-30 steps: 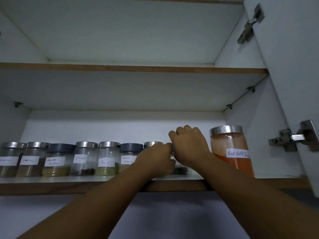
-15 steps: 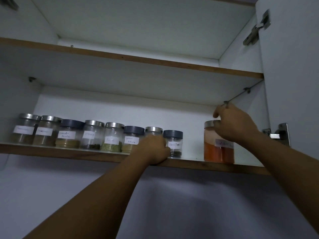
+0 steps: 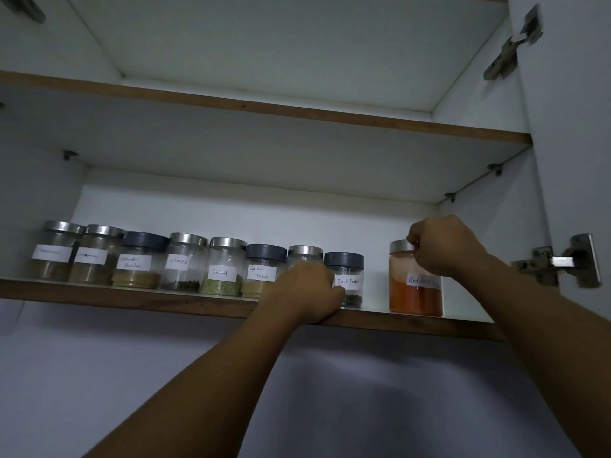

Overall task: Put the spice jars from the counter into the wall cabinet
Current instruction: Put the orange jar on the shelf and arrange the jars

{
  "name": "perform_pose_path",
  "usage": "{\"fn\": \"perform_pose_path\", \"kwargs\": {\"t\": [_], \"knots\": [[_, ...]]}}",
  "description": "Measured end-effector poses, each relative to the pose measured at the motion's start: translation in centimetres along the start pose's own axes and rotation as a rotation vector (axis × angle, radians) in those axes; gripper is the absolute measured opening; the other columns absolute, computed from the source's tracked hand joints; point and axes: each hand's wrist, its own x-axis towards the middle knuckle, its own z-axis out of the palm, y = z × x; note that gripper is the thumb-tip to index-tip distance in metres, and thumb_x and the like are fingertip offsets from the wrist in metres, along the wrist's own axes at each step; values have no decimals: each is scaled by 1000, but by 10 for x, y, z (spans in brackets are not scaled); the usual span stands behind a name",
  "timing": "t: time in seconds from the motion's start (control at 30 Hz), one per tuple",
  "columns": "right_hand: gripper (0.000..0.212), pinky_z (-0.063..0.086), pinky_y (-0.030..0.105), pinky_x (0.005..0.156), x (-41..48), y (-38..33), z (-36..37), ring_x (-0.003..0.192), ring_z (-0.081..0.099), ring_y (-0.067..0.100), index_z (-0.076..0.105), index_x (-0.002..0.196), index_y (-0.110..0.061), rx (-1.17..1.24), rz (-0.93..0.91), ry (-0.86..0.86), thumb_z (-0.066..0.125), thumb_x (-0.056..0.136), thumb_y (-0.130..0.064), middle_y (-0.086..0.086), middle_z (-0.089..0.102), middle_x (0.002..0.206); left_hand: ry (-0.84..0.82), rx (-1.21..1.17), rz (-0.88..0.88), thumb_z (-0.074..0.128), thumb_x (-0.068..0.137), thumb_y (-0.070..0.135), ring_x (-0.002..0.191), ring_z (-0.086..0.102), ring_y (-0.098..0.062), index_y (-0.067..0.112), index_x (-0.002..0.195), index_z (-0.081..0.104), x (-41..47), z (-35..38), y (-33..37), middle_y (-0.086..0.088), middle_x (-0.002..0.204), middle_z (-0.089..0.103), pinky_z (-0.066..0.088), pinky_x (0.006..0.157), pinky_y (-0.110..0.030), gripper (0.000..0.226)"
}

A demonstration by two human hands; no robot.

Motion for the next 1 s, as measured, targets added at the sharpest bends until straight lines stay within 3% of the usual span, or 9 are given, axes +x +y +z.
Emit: {"fn": "perform_pose_path", "kwargs": {"t": [0.13,0.37,0.57,0.8,1.0], "knots": [[27,44,28,78,13,-4,12,98,58,22,64,110,-10,-90,-57,-128,51,87,-10,7,64,112,19,-17,10,50,83,36,54,42,-11,17,52,41,3,2,-2,1,57,45,26,48,-24,38],[24,42,25,75,35,-14,36,89,56,18,63,108,-7,-238,-94,-286,46,91,-10,6,62,102,-15,-99,-6,56,79,37,54,43,-10,19,53,41,7,3,-4,4,58,45,28,48,-25,36],[27,38,21,69,54,-19,44,86,52,16,62,111,-5,-362,-125,-419,43,94,-14,9,63,112,-28,-126,-14,56,79,40,57,43,-7,22,56,39,7,4,-4,6,62,46,28,48,-24,35],[28,46,28,86,70,-21,65,90,56,17,59,116,-6,-359,-82,-489,49,90,-10,9,63,109,-34,-102,0,55,80,42,58,43,-9,21,57,37,8,3,-4,5,63,45,28,49,-25,35],[37,43,28,93,69,-21,71,111,56,21,50,129,-7,-355,-92,-523,45,93,-9,10,59,123,-30,-98,13,52,80,45,63,46,-11,21,59,39,9,5,-5,4,67,46,30,51,-26,35]]}}
